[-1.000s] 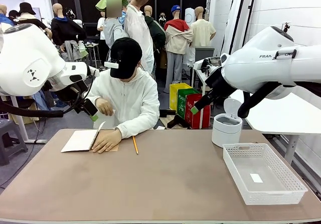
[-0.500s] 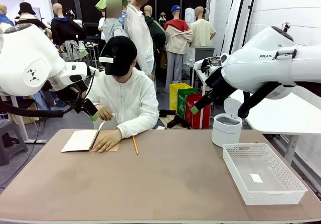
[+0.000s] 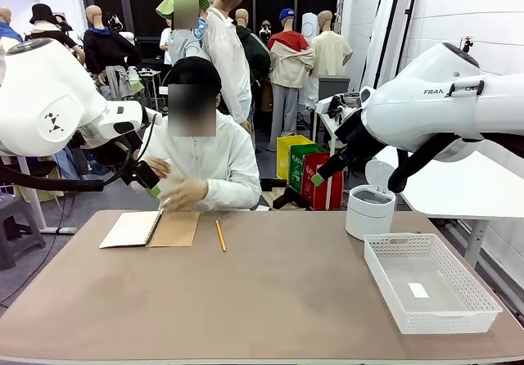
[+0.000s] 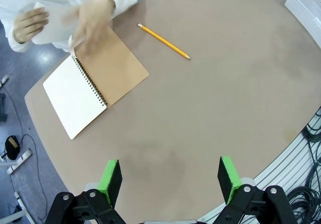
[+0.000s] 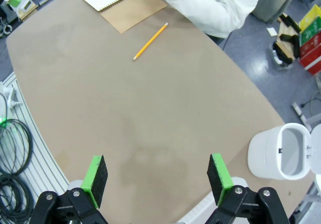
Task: Sort the paper based on its condition.
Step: If a person hands you a paper, place it in the Organizing basket , and if it's crumpled, put it in the Trash can.
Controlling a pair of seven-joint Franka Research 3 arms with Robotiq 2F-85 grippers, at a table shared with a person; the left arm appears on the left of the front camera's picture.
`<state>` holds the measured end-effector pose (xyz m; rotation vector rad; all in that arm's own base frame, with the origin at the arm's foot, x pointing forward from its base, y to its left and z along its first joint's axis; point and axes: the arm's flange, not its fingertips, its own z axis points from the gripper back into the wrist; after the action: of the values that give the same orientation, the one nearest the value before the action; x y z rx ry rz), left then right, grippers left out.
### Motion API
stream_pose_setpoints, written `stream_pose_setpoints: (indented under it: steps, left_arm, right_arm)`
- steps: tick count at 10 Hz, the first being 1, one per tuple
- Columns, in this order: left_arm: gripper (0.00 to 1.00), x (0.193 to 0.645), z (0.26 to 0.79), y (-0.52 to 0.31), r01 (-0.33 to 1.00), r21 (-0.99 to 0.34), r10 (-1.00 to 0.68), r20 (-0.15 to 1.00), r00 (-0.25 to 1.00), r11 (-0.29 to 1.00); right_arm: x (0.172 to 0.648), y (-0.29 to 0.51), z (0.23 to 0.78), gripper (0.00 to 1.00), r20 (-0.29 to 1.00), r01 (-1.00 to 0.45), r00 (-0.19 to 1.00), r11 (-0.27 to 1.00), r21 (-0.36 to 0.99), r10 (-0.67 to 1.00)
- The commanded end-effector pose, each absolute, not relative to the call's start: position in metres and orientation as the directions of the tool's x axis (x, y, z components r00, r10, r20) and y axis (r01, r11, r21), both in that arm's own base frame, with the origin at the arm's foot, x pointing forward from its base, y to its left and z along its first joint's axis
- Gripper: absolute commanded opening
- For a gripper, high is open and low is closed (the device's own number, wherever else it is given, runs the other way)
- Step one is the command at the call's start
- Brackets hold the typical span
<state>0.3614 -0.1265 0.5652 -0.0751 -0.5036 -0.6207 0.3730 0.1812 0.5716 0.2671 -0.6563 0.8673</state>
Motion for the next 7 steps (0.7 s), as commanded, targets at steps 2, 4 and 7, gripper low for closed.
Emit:
stream_pose_setpoints:
  steps: [2,4,7]
  left_arm:
    - [1.00,0.3607,0.5669,-0.1257,0.574,0.080,-0.537,0.478,0.696,0.815]
    - [1.00,0.3607,0.5669,-0.1257,0.574,0.080,-0.537,0.478,0.696,0.815]
    - [1.00,0.3607,0.5669,-0.1257,0.574,0.080,-0.537,0.478,0.696,0.815]
  right_arm:
    - [0.3730,0.1811,0.5720,1.00,0.629,-0.778,0.471,0.628,-0.035,0.619]
    - [0.3730,0.1811,0.5720,1.00,0.629,-0.778,0.471,0.628,-0.035,0.619]
    - [0.3730,0.1811,0.5720,1.00,0.629,-0.778,0.471,0.628,-0.035,0.619]
